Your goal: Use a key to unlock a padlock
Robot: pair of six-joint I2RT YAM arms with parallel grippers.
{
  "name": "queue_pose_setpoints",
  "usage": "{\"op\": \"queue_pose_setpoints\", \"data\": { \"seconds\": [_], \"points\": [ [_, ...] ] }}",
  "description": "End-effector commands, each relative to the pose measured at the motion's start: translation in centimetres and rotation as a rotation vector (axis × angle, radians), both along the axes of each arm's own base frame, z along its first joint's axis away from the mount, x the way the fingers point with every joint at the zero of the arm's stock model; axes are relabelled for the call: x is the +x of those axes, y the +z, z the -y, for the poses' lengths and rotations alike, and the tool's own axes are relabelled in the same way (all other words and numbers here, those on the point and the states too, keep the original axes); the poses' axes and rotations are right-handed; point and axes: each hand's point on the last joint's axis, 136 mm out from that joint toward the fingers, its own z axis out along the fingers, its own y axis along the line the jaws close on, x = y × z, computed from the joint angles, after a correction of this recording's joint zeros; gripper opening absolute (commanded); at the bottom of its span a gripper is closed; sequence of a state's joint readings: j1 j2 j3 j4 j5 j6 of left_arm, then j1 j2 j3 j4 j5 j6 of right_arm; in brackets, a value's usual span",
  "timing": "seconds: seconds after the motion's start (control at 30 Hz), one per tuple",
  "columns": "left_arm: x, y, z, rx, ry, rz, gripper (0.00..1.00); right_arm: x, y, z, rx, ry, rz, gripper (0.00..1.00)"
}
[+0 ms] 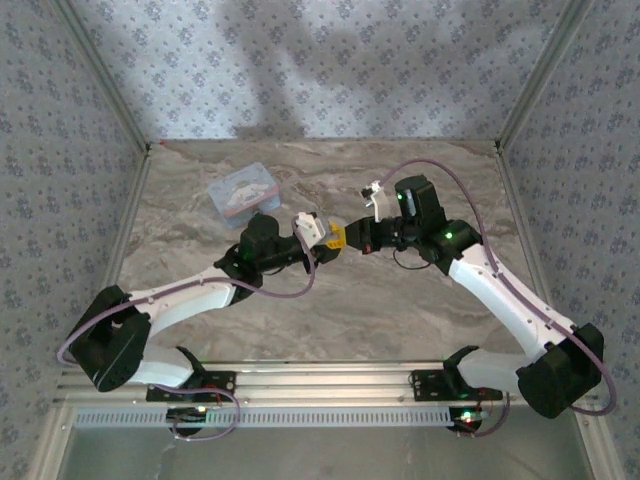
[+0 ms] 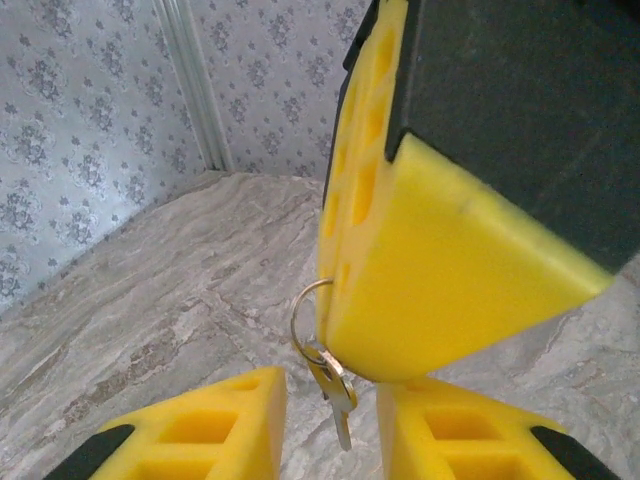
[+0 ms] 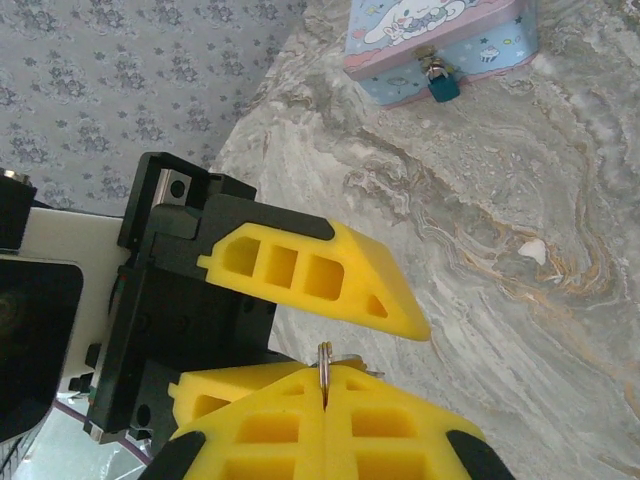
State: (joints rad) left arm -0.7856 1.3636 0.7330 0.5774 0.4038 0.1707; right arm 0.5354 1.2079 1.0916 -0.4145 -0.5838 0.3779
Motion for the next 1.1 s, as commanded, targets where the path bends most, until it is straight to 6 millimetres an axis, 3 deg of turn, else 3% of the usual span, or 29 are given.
{"op": "queue_pose_setpoints", "data": {
  "seconds": [0.0, 0.23, 0.33, 0.47, 0.6, 0.67, 0.8, 1.07],
  "points": [
    [0.3, 0.6, 0.3, 0.002, 0.002, 0.027, 0.27, -0.2, 1.7, -0.3, 0.037, 0.012, 0.020, 0.00],
    [0.5, 0.3, 0.0, 0.025, 0.022, 0.031, 0.04, -0.2, 1.6, 0.1, 0.040, 0.008, 0.016, 0.00],
    [0.3, 0.0, -0.5, 0.058, 0.029, 0.039, 0.00, -0.2, 1.3, 1.1, 0.034, 0.000, 0.028, 0.01],
    [-0.7, -0.5, -1.0, 0.144, -0.011, 0.049, 0.00, -0.8, 1.2, 2.5, -0.021, 0.032, 0.148, 0.23],
    [-2.2, -0.9, -1.6, 0.241, -0.073, 0.051, 0.00, -1.1, 1.6, 4.3, -0.115, 0.043, 0.381, 0.52],
    [-2.7, -1.2, -1.9, 0.287, -0.094, 0.060, 0.00, -1.6, 1.7, 4.6, -0.145, 0.090, 0.501, 0.61],
    [-3.5, -1.7, -2.5, 0.370, -0.130, 0.064, 0.00, -3.3, 0.8, 4.3, -0.225, 0.260, 0.730, 0.63],
    [-4.0, -2.1, -2.4, 0.430, -0.167, 0.065, 0.00, -5.6, -1.6, 1.4, -0.286, 0.553, 0.913, 0.57]
  ]
}}
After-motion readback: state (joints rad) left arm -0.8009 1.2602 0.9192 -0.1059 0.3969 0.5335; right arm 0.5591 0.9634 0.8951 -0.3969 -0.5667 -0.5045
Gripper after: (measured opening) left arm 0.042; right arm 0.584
